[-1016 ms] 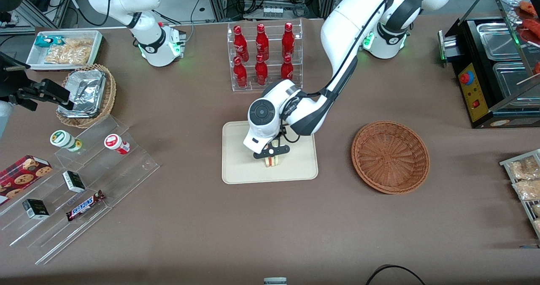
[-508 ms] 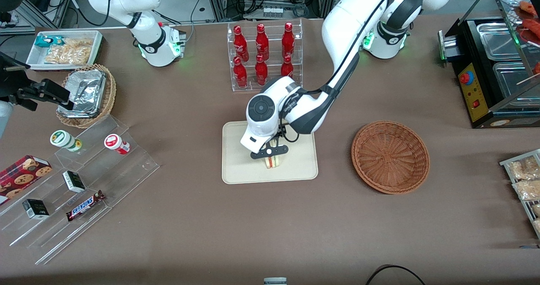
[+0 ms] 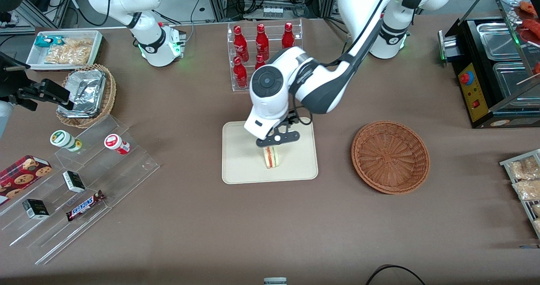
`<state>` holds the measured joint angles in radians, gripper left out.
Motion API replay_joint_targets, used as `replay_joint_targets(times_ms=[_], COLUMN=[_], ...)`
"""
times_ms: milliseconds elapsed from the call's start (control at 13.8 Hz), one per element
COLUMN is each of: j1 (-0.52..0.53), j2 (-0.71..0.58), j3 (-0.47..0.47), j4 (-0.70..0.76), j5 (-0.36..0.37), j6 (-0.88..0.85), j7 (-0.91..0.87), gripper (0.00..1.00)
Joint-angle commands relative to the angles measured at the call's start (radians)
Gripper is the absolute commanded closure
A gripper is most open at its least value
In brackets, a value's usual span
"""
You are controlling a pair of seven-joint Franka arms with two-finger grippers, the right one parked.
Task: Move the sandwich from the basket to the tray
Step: 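Raise the left gripper off the sandwich and withdraw past the basket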
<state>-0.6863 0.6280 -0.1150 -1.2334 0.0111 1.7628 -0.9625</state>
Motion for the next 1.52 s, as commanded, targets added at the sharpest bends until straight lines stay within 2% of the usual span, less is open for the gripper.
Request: replay_joint_targets(times_ms=[0,145,508,1016,1089,1379,1452], j1=[0.007,0.008,0.068,0.197,0.247,0.457,0.502], j2=[-0.099,-0.126,-0.168,-0.325,-0.371,-0.473,-0.5], j3=[0.053,0.087,0.117,0.117,0.104,-0.05,-0.084], j4=[-0.095,-0.106,-0.182,-0.317,-0.354,-0.419,-0.437], j5=[0.007,0.004,0.007,0.009,0.007,0.012,0.032], j6=[-0.034,-0.135,-0.143,-0.149,-0.149,-0.183,-0.197], j7=[0.005,0.022,0.103,0.261,0.301,0.405,0.444], gripper=[0.0,0.0,0.0,0.0,0.0,0.0,0.0])
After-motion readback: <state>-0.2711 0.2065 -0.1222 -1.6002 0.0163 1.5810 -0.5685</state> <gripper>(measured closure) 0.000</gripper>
